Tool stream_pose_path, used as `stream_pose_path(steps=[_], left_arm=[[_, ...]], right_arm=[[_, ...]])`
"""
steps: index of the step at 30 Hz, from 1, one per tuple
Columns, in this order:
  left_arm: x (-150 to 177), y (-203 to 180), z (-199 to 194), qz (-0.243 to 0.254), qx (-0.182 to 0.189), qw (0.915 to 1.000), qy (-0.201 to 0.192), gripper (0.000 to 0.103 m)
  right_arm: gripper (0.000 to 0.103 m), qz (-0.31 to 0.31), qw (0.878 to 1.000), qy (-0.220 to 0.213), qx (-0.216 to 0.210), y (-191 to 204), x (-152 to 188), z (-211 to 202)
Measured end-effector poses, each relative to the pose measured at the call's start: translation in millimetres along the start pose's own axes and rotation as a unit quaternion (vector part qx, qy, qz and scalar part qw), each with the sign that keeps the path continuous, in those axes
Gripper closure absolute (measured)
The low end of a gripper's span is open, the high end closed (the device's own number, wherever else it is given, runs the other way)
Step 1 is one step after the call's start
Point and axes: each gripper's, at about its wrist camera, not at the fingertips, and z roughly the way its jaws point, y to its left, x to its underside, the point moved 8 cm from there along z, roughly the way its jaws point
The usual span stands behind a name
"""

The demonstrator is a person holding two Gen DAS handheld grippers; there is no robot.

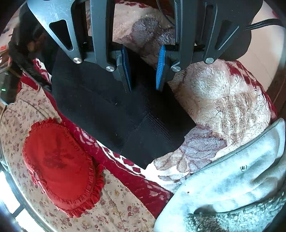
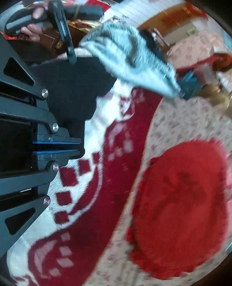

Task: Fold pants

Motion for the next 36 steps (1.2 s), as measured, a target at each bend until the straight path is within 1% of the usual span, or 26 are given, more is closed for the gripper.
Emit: stream_pose_path(steps=[1, 3, 4, 6, 7, 9, 10, 12, 13, 16, 18, 21, 23, 24, 25, 27, 28, 29, 31, 32, 33, 34, 36], left_arm=[[-0.4, 0.1, -1.1, 0.0, 0.001, 1.0, 0.001, 0.078], [-1.9, 0.8, -4.7, 0.0, -0.001, 1.0, 0.0, 0.078], [-3.0, 1.9, -8.1, 0.001, -0.004, 1.0, -0.003, 0.078], [-5.5, 5.3, -14.9, 0.003, -0.01, 0.9999, -0.009, 0.078], [-6.6, 6.6, -18.7, 0.002, -0.014, 0.9998, -0.013, 0.078], [-9.0, 7.4, -27.5, 0.0, -0.013, 0.9996, -0.024, 0.078], [-10.0, 5.8, -31.7, 0.001, -0.014, 0.9995, -0.028, 0.078], [-10.5, 0.8, -37.8, 0.006, -0.009, 0.9993, -0.036, 0.078], [-10.2, -3.3, -40.2, 0.009, -0.008, 0.9992, -0.038, 0.078], [-7.5, -19.3, -43.2, 0.025, -0.002, 0.9989, -0.039, 0.078], [-7.0, -27.6, -43.9, 0.034, -0.005, 0.9986, -0.041, 0.076], [-7.1, -39.4, -44.1, 0.04, -0.001, 0.9984, -0.04, 0.062], [-7.2, -46.8, -42.2, 0.04, 0.003, 0.9985, -0.037, 0.06], [-6.9, -49.5, -41.3, 0.043, 0.004, 0.9984, -0.036, 0.059], [-5.8, -55.4, -38.6, 0.049, 0.006, 0.9983, -0.032, 0.059], [-1.8, -65.7, -34.2, 0.061, 0.008, 0.9978, -0.027, 0.058], [0.4, -71.1, -31.8, 0.067, 0.01, 0.9974, -0.023, 0.058], [3.6, -79.8, -28.5, 0.076, 0.015, 0.9968, -0.019, 0.058], [9.0, -92.5, -23.5, 0.089, 0.023, 0.9957, -0.016, 0.057], [12.1, -98.2, -20.4, 0.094, 0.025, 0.9951, -0.013, 0.055], [14.3, -102.6, -17.7, 0.098, 0.027, 0.9948, -0.01, 0.053], [17.9, -108.5, -12.9, 0.103, 0.029, 0.9942, -0.005, 0.053], [23.9, -116.5, -3.5, 0.113, 0.028, 0.9931, 0.004, 0.053]], right_arm=[[0.099, 0.003, 1.0, 0.004, 0.007, -5.7, 1.5, 7.4], [0.099, 0.044, 0.999, -0.004, -0.019, -14.0, 0.4, 4.9], [0.097, 0.053, 0.998, -0.011, -0.009, -20.6, -0.7, -4.0], [0.097, 0.043, 0.998, -0.022, 0.031, -31.3, -0.6, -24.9], [0.097, 0.046, 0.998, -0.027, 0.031, -33.9, 1.0, -35.0], [0.095, 0.058, 0.997, -0.043, -0.01, -27.3, 6.2, -58.9], [0.095, 0.053, 0.997, -0.043, -0.019, -21.0, 9.4, -63.5], [0.093, 0.019, 0.999, -0.035, -0.031, 1.7, 23.9, -69.9], [0.091, 0.01, 0.999, -0.034, -0.033, 9.7, 27.7, -69.5], [0.09, -0.018, 0.997, -0.031, -0.068, 46.1, 36.9, -57.9], [0.089, -0.032, 0.997, -0.022, -0.063, 60.5, 35.5, -37.6], [0.089, -0.051, 0.997, -0.011, -0.056, 80.1, 38.6, -11.9], [0.087, -0.062, 0.995, 0.024, -0.076, 98.3, 55.5, 12.1], [0.083, -0.061, 0.995, 0.03, -0.076, 100.6, 62.5, 16.9], [0.083, -0.059, 0.995, 0.016, -0.079, 99.7, 64.8, 12.4], [0.083, -0.026, 0.993, 0.023, -0.111, 90.3, 72.2, -7.5], [0.083, -0.007, 0.993, 0.018, -0.113, 80.2, 76.2, -21.2], [0.082, 0.004, 0.995, 0.007, -0.104, 67.9, 79.9, -36.7], [0.08, 0.025, 0.997, -0.019, -0.067, 37.9, 89.3, -69.3], [0.08, 0.047, 0.998, -0.036, -0.034, 11.8, 98.5, -92.4], [0.079, 0.067, 0.997, -0.047, -0.011, -7.4, 106.9, -109.2], [0.078, 0.104, 0.992, -0.063, 0.031, -42.1, 121.5, -134.7], [0.076, 0.149, 0.982, -0.075, 0.089, -86.0, 141.4, -164.6]])
